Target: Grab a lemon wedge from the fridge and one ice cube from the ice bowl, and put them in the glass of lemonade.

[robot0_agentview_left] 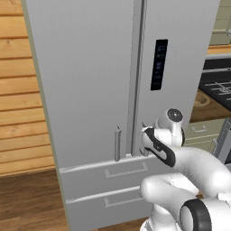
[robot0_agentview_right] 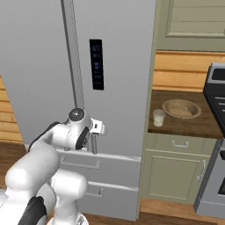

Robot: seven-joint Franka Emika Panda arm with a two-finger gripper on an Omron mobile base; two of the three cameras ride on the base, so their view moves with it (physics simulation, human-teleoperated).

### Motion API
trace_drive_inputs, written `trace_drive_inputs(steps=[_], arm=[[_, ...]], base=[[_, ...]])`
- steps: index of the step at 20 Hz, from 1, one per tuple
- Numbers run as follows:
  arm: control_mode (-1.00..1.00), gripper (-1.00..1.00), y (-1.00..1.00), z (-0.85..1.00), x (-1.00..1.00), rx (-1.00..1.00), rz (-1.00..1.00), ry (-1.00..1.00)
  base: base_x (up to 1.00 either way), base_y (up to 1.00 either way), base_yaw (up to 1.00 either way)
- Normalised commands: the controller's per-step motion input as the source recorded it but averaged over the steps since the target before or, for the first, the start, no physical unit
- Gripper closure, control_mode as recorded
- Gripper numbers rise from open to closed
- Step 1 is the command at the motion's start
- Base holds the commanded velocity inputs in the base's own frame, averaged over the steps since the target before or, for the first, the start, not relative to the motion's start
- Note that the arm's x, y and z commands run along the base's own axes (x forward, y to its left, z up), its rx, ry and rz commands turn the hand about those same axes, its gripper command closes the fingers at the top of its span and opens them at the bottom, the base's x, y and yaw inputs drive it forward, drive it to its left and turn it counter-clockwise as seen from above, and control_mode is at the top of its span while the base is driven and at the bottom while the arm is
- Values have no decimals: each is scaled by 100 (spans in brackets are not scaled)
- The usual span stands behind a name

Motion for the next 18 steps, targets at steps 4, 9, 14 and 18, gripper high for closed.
trace_drive_inputs(steps=[4,9,14,18], arm=[[-100,-100,0,-22,37,0,0,0],[-100,-100,3,-24,51,0,0,0],[-100,-100,1,-25,33,0,0,1],[-100,-100,3,-3,24,0,0,9]], base=[[0,0,0],[0,0,0],[0,0,0],[0,0,0]])
